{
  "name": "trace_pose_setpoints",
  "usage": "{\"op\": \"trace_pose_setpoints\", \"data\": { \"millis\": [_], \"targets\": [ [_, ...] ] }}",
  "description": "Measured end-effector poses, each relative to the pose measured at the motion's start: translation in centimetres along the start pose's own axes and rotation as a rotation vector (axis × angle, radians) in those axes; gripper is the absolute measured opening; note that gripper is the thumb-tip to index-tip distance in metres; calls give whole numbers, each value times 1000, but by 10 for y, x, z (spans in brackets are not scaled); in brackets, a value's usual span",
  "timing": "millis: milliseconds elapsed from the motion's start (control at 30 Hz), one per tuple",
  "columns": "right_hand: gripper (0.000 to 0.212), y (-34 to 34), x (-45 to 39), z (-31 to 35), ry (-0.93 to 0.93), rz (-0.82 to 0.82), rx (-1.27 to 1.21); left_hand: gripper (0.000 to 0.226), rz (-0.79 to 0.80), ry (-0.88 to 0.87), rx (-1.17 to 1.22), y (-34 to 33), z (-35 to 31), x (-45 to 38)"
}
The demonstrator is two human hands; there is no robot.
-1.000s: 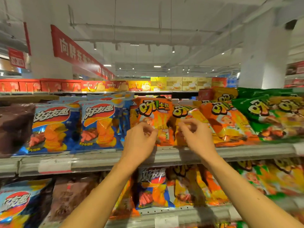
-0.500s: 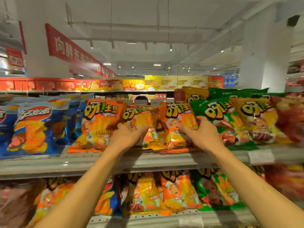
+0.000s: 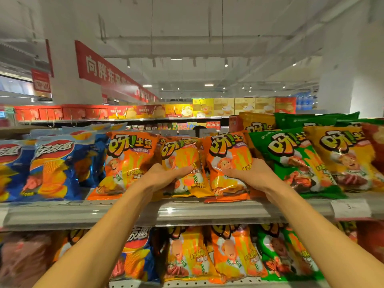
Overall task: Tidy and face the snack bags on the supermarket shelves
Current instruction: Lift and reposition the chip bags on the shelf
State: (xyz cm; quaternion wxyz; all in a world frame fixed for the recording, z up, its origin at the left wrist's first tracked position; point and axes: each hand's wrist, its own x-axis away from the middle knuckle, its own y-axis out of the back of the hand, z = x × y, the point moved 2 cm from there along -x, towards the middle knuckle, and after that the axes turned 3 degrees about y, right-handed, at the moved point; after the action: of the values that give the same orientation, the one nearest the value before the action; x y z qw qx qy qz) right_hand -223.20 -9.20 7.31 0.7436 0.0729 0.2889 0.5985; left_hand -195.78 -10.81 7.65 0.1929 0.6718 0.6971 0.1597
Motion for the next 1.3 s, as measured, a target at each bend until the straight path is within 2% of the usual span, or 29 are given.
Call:
{"op": "trace_pose_setpoints", "data": {
  "millis": [67, 167, 267, 467, 567, 667, 800, 867, 967, 1033, 1167, 1300],
  "targets": [
    [56, 1, 2, 3, 40, -16, 55, 60, -5, -7, 20, 0, 1, 0],
    [76, 7, 7, 13, 84, -70, 183, 59, -10, -25, 39, -1, -1, 2],
    [81, 17, 12, 22, 101, -150, 262, 58, -36, -70, 74, -4, -3, 5],
    [77, 53, 31, 17, 124, -323, 222, 55, -84, -188, 256, -23, -22, 4],
    [77, 78, 43, 6, 118, -384, 137, 63, -98, -264, 283, -41, -32, 2],
    [71, 103, 57, -3, 110, -427, 59, 65, -63, -313, 292, -69, -41, -1],
    [43, 123, 70, -8, 135, -458, -33, 95, -17, -315, 206, -108, -54, -4],
    [35, 129, 75, -10, 158, -484, -48, 105, -13, -323, 157, -123, -58, -5],
    [48, 133, 80, -13, 153, -504, -60, 120, 14, -319, 103, -140, -63, -5],
    [59, 131, 82, -14, 146, -494, -60, 119, 22, -312, 83, -144, -64, -5],
    [53, 118, 86, -11, 177, -479, -62, 120, 46, -302, 49, -145, -66, 0],
    [70, 101, 81, -1, 168, -453, -56, 123, 36, -329, -65, -135, -63, 1]
  ]
}}
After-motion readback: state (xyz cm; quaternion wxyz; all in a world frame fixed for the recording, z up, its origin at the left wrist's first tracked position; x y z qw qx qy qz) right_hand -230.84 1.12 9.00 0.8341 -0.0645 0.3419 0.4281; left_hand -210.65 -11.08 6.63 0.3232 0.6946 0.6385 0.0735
